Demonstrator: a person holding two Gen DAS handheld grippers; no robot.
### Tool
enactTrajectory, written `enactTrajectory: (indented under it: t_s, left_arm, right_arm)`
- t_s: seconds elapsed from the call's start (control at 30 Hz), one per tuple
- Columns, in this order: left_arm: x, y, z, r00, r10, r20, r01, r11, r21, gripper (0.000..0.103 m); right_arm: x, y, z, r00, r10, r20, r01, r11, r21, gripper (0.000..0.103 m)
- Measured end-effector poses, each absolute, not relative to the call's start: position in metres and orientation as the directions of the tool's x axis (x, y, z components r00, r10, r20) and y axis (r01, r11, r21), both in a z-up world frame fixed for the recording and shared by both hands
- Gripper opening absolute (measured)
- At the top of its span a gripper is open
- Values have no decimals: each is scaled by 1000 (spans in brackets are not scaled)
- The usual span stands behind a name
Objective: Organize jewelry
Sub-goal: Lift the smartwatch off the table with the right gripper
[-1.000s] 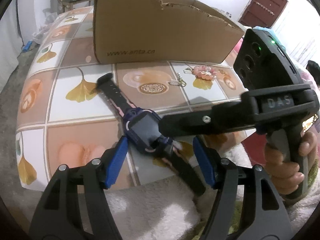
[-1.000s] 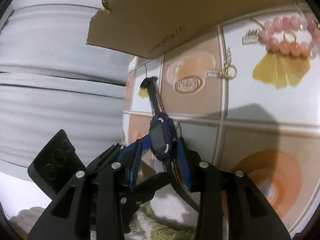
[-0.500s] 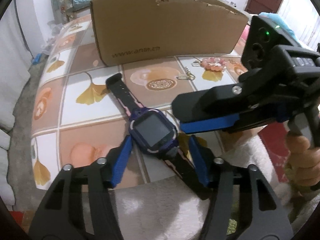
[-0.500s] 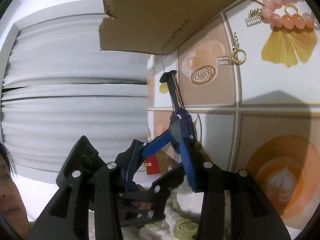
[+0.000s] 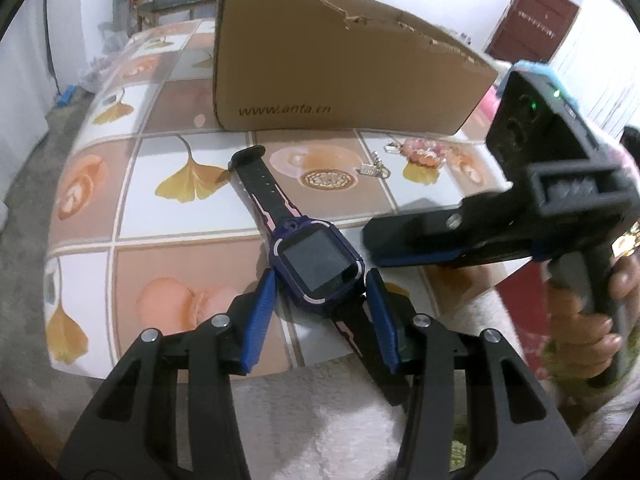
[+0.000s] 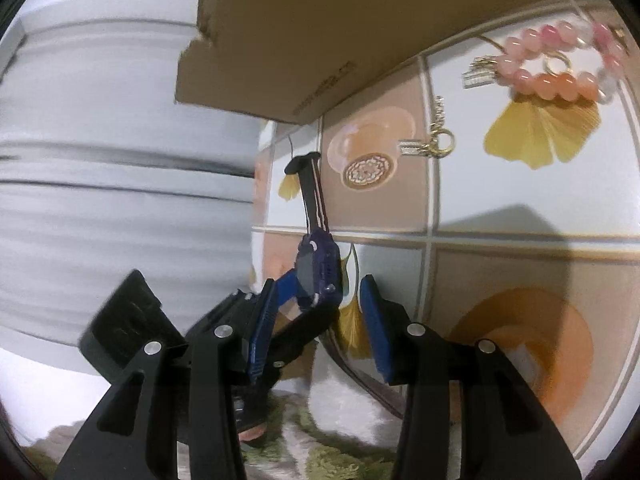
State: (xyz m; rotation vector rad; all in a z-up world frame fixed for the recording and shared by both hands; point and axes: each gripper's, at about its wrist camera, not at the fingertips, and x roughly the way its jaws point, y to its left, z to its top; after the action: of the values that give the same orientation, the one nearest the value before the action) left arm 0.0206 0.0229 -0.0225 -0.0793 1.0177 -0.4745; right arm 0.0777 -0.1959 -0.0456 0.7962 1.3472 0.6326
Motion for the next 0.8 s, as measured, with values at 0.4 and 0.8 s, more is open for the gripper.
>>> enactTrajectory:
  t_s: [0.4, 0.8]
  left_arm:
    - [20, 24, -23, 407, -493, -769, 377, 857, -350, 41]
    - [24, 16, -20, 385, -490, -782, 388, 855, -345, 57]
  right_arm:
    - [84, -164, -44, 124, 785, -607, 25, 609, 793, 42]
    - [85, -152, -57, 148, 750, -644, 19, 649, 760, 20]
